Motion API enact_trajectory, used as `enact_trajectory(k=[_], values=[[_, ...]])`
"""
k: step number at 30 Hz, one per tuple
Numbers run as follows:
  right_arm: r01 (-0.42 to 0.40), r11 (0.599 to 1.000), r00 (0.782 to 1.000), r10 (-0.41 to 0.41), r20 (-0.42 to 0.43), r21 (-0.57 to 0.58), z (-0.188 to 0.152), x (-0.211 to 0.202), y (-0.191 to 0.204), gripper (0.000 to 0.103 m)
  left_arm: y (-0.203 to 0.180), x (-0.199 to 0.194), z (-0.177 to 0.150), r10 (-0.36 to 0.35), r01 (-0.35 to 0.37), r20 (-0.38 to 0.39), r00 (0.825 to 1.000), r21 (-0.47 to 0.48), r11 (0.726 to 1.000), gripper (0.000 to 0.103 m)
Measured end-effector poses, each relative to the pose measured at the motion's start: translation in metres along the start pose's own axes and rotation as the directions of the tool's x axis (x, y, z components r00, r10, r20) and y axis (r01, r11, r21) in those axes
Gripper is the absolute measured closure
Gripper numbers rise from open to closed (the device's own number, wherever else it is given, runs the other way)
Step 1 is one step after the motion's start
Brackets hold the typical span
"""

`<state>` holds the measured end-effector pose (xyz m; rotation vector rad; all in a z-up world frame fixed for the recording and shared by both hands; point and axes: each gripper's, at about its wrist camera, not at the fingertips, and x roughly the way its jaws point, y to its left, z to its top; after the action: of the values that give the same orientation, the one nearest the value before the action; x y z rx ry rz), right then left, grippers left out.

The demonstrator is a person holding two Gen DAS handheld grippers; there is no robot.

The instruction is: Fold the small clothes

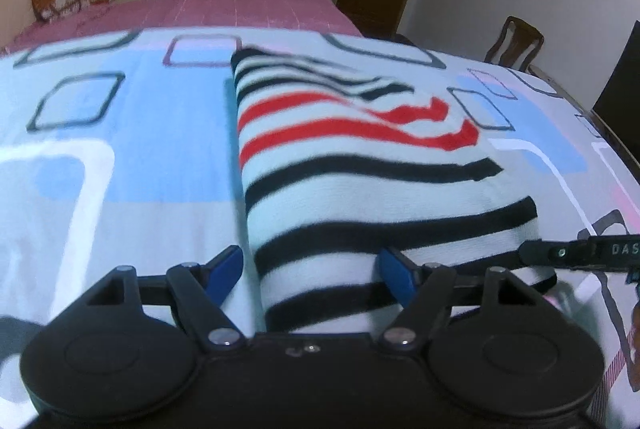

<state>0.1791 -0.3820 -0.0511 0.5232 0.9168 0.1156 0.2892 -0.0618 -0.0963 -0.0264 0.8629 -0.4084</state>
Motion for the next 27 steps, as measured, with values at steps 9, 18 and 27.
enact_trajectory(k=[9,18,27], values=[[0.049,0.984,0.993,-0.030,0.114,-0.169,0.025,-0.015,0.042,0.076,0.000,-0.011,0.036,0.008,-0.008,0.088,0.996,-0.009,1.000,0.030],[0.148,0.939,0.978,-0.093,0.187,-0.311,0.059,0.015,0.077,0.076,0.005,0.013,0.066,0.035,-0.035,0.109,0.993,0.002,0.999,0.036],[0.186,0.940,0.975,-0.139,0.176,-0.285,0.109,0.076,0.077,0.076,0.012,0.053,0.093,0.065,-0.065,0.101,0.993,-0.001,0.998,0.036]])
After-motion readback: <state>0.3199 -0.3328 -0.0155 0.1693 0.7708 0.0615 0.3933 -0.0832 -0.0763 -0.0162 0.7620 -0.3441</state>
